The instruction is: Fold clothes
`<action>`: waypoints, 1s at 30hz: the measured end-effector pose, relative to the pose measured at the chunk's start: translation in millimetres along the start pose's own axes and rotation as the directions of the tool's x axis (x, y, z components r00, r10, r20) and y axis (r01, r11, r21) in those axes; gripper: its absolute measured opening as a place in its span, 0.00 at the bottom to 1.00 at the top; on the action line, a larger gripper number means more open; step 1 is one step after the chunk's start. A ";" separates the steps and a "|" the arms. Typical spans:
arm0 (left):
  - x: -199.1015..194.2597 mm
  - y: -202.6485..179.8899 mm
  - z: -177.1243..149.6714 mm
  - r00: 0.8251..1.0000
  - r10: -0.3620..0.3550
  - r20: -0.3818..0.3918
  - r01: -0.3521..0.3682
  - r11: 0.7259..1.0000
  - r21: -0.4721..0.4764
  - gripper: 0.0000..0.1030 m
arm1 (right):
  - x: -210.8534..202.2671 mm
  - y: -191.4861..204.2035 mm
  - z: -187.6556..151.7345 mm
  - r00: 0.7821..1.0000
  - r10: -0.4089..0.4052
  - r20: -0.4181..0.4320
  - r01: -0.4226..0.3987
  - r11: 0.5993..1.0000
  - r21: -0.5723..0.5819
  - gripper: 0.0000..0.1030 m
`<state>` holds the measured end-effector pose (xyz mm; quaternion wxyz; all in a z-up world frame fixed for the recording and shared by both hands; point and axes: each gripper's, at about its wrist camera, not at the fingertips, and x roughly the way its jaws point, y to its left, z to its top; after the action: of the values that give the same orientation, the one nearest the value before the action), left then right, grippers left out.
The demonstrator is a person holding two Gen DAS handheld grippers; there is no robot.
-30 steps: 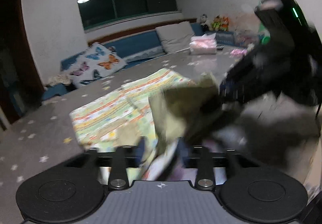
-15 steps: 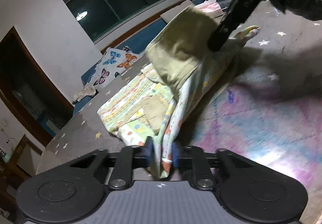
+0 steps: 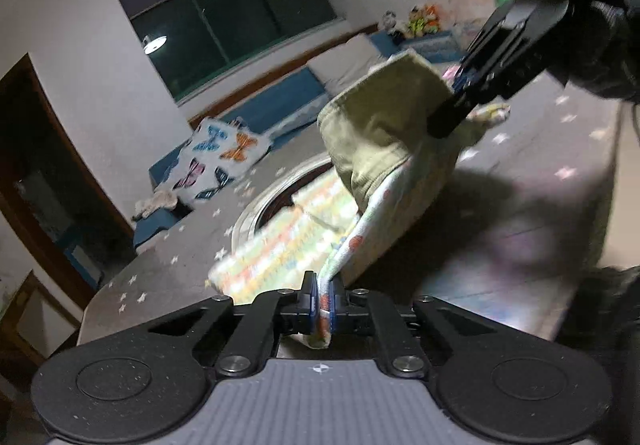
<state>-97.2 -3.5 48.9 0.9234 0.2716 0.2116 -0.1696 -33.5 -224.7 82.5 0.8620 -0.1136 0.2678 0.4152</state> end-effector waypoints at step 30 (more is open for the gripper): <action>223.1 124.0 -1.9 0.960 -0.023 -0.279 -0.098 0.907 -0.410 0.21 | 186.0 -142.1 36.9 0.973 -0.178 -0.148 0.211 0.946 0.248 0.22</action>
<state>145.6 51.9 -7.0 0.9243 0.0919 0.3650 -0.0624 185.6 -176.9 6.0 0.8880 -0.0502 0.3605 0.2810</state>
